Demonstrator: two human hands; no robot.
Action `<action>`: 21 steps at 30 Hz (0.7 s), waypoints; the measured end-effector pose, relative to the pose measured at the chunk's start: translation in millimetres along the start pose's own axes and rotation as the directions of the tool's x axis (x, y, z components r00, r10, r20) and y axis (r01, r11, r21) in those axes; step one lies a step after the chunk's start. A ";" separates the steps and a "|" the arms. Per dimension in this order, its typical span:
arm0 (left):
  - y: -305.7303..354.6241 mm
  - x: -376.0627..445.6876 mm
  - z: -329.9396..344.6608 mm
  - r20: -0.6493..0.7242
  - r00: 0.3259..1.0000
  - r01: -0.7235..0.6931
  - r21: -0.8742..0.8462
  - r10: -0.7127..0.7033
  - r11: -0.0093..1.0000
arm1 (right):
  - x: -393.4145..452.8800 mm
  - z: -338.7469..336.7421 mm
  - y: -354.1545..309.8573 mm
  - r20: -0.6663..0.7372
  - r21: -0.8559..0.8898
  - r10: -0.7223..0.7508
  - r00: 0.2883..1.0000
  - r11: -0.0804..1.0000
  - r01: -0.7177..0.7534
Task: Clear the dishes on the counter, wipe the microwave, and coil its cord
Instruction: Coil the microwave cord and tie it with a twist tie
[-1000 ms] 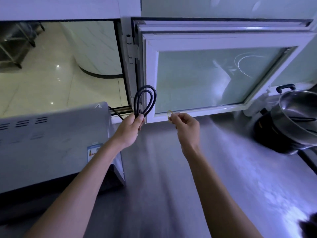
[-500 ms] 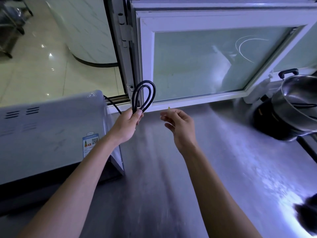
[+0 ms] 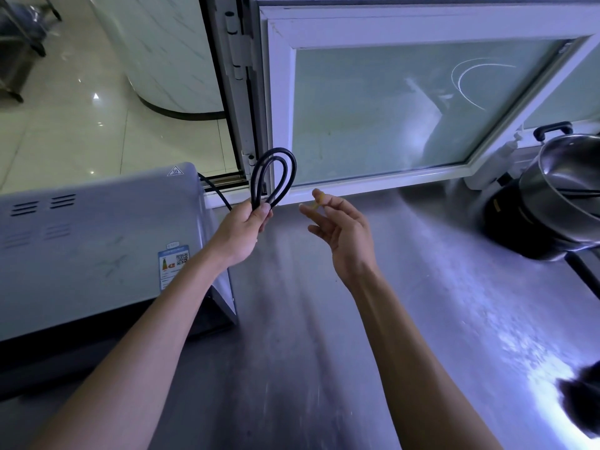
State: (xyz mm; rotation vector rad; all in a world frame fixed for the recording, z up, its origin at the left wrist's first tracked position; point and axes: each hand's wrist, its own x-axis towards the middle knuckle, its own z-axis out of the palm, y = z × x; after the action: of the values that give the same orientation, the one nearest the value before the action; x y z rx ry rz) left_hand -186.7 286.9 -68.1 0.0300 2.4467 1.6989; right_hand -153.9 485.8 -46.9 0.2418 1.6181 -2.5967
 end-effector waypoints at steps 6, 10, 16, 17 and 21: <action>-1.1 -0.6 -0.6 -0.002 1.000 -0.013 0.031 0.013 0.999 | -0.9 -2.1 1.1 -0.010 -0.068 -0.107 0.994 0.992 0.106; -5.4 -0.4 -1.4 0.013 1.000 0.012 0.034 -0.013 0.999 | 0.3 -2.8 0.5 -0.030 -0.123 -0.122 0.992 0.985 0.117; -7.1 -2.1 -2.9 0.025 1.000 0.016 0.086 -0.018 0.996 | 3.4 -2.5 -11.2 -0.009 -0.368 -0.118 0.993 0.924 0.106; -7.2 -3.2 -2.4 0.035 0.999 0.017 0.122 -0.021 0.992 | 4.2 -1.3 -15.4 0.000 -0.431 -0.127 0.992 0.895 0.115; -4.4 -11.2 3.1 0.065 0.998 -0.009 0.423 -0.020 0.906 | 9.2 6.5 -34.9 0.055 -0.642 -0.167 0.984 0.749 0.163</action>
State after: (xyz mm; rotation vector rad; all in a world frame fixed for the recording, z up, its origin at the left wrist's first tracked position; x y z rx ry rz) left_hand -174.9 287.0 -72.0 0.1306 2.7064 1.1095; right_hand -168.6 495.6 -14.8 0.0547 2.5056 -1.9439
